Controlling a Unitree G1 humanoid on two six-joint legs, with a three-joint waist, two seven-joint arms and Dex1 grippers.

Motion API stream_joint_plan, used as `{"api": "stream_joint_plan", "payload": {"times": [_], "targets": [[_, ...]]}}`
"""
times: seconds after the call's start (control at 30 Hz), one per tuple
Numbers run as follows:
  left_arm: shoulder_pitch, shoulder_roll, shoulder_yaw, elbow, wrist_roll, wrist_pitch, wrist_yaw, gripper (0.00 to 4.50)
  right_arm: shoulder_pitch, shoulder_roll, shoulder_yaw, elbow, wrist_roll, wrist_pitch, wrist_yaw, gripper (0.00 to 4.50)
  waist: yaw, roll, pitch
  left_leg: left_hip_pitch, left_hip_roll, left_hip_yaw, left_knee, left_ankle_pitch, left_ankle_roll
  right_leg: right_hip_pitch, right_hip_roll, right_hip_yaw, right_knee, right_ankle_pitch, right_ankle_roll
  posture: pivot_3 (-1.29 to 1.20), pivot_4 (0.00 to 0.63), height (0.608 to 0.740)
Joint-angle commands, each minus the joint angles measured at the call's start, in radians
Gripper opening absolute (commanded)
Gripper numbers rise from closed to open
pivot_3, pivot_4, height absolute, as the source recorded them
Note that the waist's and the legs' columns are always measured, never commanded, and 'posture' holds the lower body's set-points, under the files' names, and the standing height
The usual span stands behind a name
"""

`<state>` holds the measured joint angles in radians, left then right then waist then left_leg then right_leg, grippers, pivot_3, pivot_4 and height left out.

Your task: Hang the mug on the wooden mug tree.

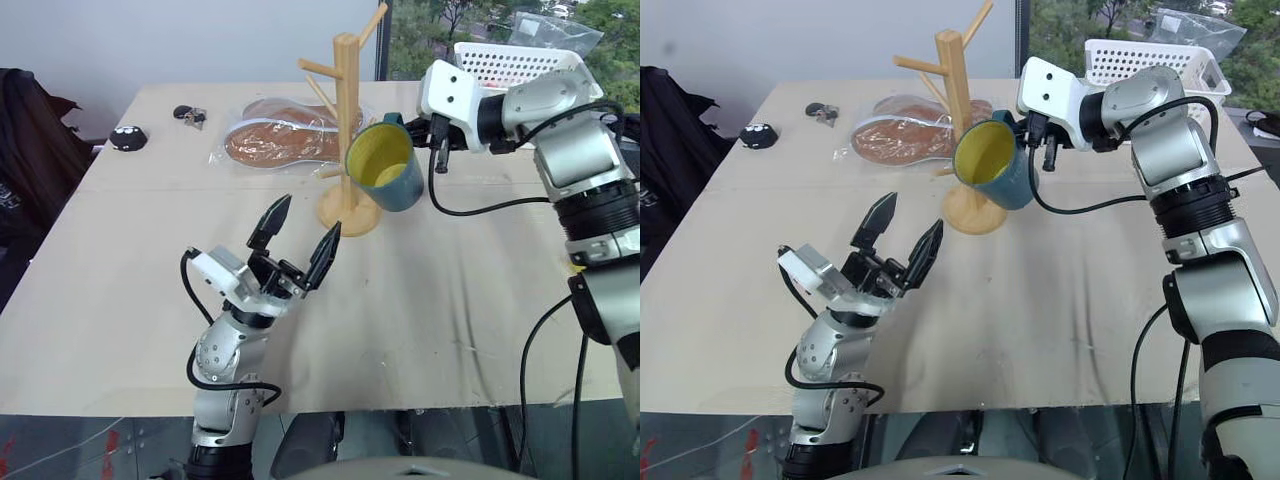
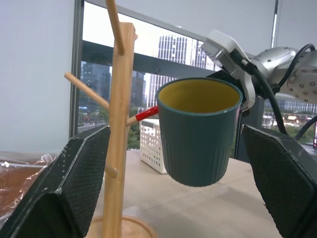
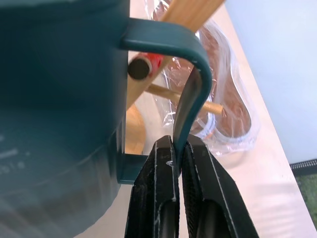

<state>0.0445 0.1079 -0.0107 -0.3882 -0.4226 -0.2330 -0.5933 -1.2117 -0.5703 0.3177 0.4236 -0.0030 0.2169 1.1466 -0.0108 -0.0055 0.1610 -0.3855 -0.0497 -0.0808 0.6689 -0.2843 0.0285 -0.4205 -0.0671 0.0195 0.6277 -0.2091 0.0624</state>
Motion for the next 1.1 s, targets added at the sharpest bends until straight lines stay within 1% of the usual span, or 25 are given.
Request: {"api": "stream_joint_plan", "payload": {"times": [0.03,0.1,0.2,0.3,0.33,0.37,0.4,0.47,0.5,0.6,0.67,0.73,0.83,0.93,0.97,1.03,1.1], "targets": [[-0.015,-0.001,-0.003,0.000,-0.004,-0.028,0.004,4.39,-0.058,0.011,-0.017,-0.004,-0.013,-0.033,0.009,0.07,0.000,0.000,0.000,0.000,0.000,0.000,0.000,0.000,0.000,0.000,0.000,0.000,0.000,0.000,0.000,0.00,0.150,0.740],[-0.020,0.000,-0.002,0.005,-0.005,-0.030,0.005,4.39,-0.065,0.020,-0.020,0.005,-0.024,-0.040,0.003,0.07,0.000,0.000,0.000,0.000,0.000,0.000,0.000,0.000,0.000,0.000,0.000,0.000,0.000,0.000,0.000,0.00,0.150,0.740],[-0.026,0.002,-0.004,0.012,-0.003,-0.030,0.006,4.39,-0.074,0.027,-0.029,0.028,-0.042,-0.054,-0.020,0.87,0.000,0.000,0.000,-0.001,0.000,0.000,0.000,0.000,0.000,-0.001,0.000,0.000,0.000,0.000,0.000,0.00,0.150,0.740],[-0.025,0.007,-0.008,0.006,-0.008,0.016,0.029,4.39,-0.075,0.021,-0.053,0.032,-0.044,-0.047,-0.050,2.22,0.000,0.000,0.000,-0.001,0.000,0.000,0.000,0.000,0.000,-0.001,0.000,0.000,0.000,0.000,0.000,0.00,0.150,0.740],[-0.022,0.012,-0.012,0.002,-0.014,0.025,0.027,4.39,-0.072,0.018,-0.064,0.027,-0.039,-0.037,-0.059,2.57,0.000,0.000,0.000,-0.001,0.000,0.000,0.000,0.000,0.000,-0.001,0.000,0.000,0.000,0.000,0.000,0.00,0.150,0.740],[-0.018,0.018,-0.015,-0.003,-0.014,0.036,0.027,4.39,-0.067,0.016,-0.078,0.019,-0.033,-0.024,-0.070,3.16,0.000,0.000,0.000,-0.001,0.000,0.000,0.000,0.000,0.000,-0.001,0.001,0.000,0.000,0.000,0.000,0.00,0.150,0.740],[-0.013,0.025,-0.017,-0.008,-0.014,0.053,0.030,4.39,-0.062,0.013,-0.092,0.010,-0.027,-0.007,-0.078,3.48,-0.001,0.000,0.000,-0.001,0.000,0.000,0.000,0.000,0.000,-0.001,0.001,0.000,0.000,0.000,0.000,0.00,0.150,0.740],[-0.008,0.040,-0.016,-0.016,-0.022,0.088,0.036,4.39,-0.045,0.000,-0.127,-0.022,-0.003,0.047,-0.088,4.41,0.000,0.000,0.000,-0.001,0.000,0.000,0.000,0.000,0.000,-0.001,0.001,0.000,0.000,0.000,0.000,0.00,0.150,0.740],[-0.005,0.047,-0.014,-0.019,-0.026,0.105,0.039,4.39,-0.035,-0.007,-0.145,-0.041,0.009,0.075,-0.093,4.47,0.000,0.000,0.000,-0.001,0.000,0.000,0.000,0.000,0.000,-0.001,0.001,0.000,0.000,0.000,0.000,0.00,0.150,0.740],[0.009,0.082,-0.011,-0.026,-0.017,0.175,0.054,4.39,0.029,-0.035,-0.210,-0.146,0.068,0.199,-0.097,4.47,0.003,0.000,0.000,-0.002,0.000,0.000,0.000,0.000,0.000,-0.002,0.000,0.000,0.000,0.000,0.000,0.00,0.150,0.740],[0.020,0.118,-0.015,-0.032,0.006,0.234,0.070,4.39,0.141,-0.061,-0.276,-0.278,0.156,0.323,-0.081,4.47,0.005,0.000,0.000,-0.003,0.000,-0.001,0.000,0.000,0.000,-0.002,0.000,-0.001,0.000,0.000,0.000,0.00,0.150,0.740],[0.039,0.159,-0.017,-0.048,0.025,0.299,0.084,4.39,0.311,-0.068,-0.355,-0.426,0.235,0.363,-0.093,4.47,0.010,0.000,0.000,-0.003,0.000,-0.002,0.000,0.000,0.000,-0.002,-0.001,-0.002,0.000,0.000,0.000,0.00,0.150,0.740],[0.080,0.215,-0.020,-0.078,0.031,0.370,0.079,4.39,0.580,-0.035,-0.452,-0.603,0.318,0.346,-0.137,4.47,0.014,0.000,-0.001,-0.003,0.000,-0.002,0.000,0.000,0.000,-0.002,-0.001,-0.001,0.000,0.000,0.000,0.00,0.150,0.740],[0.109,0.265,-0.029,-0.092,0.040,0.420,0.059,4.39,0.858,0.015,-0.513,-0.712,0.379,0.341,-0.185,4.47,0.019,0.001,0.000,-0.004,0.000,-0.002,0.000,0.000,0.000,-0.003,-0.001,-0.001,0.000,0.000,0.000,0.00,0.150,0.740],[0.115,0.276,-0.029,-0.091,0.041,0.426,0.053,4.39,0.932,0.034,-0.527,-0.732,0.387,0.341,-0.213,4.47,0.021,0.001,-0.001,-0.004,0.000,-0.002,0.000,0.000,0.000,-0.003,-0.001,-0.001,0.001,0.000,0.000,0.00,0.150,0.740],[0.119,0.292,-0.035,-0.083,0.043,0.446,0.047,4.39,1.113,0.063,-0.527,-0.706,0.337,0.221,-0.242,4.47,0.023,0.002,-0.001,-0.002,0.000,-0.001,0.000,0.000,0.000,-0.001,-0.001,0.000,0.002,0.000,0.000,0.00,0.150,0.740],[0.126,0.301,-0.033,-0.084,0.043,0.466,0.048,4.39,1.208,0.080,-0.525,-0.690,0.322,0.141,-0.257,4.47,0.024,0.002,-0.001,0.002,0.000,-0.001,0.000,0.000,0.001,0.003,0.000,-0.001,0.002,0.000,0.000,0.00,0.150,0.740]]}}
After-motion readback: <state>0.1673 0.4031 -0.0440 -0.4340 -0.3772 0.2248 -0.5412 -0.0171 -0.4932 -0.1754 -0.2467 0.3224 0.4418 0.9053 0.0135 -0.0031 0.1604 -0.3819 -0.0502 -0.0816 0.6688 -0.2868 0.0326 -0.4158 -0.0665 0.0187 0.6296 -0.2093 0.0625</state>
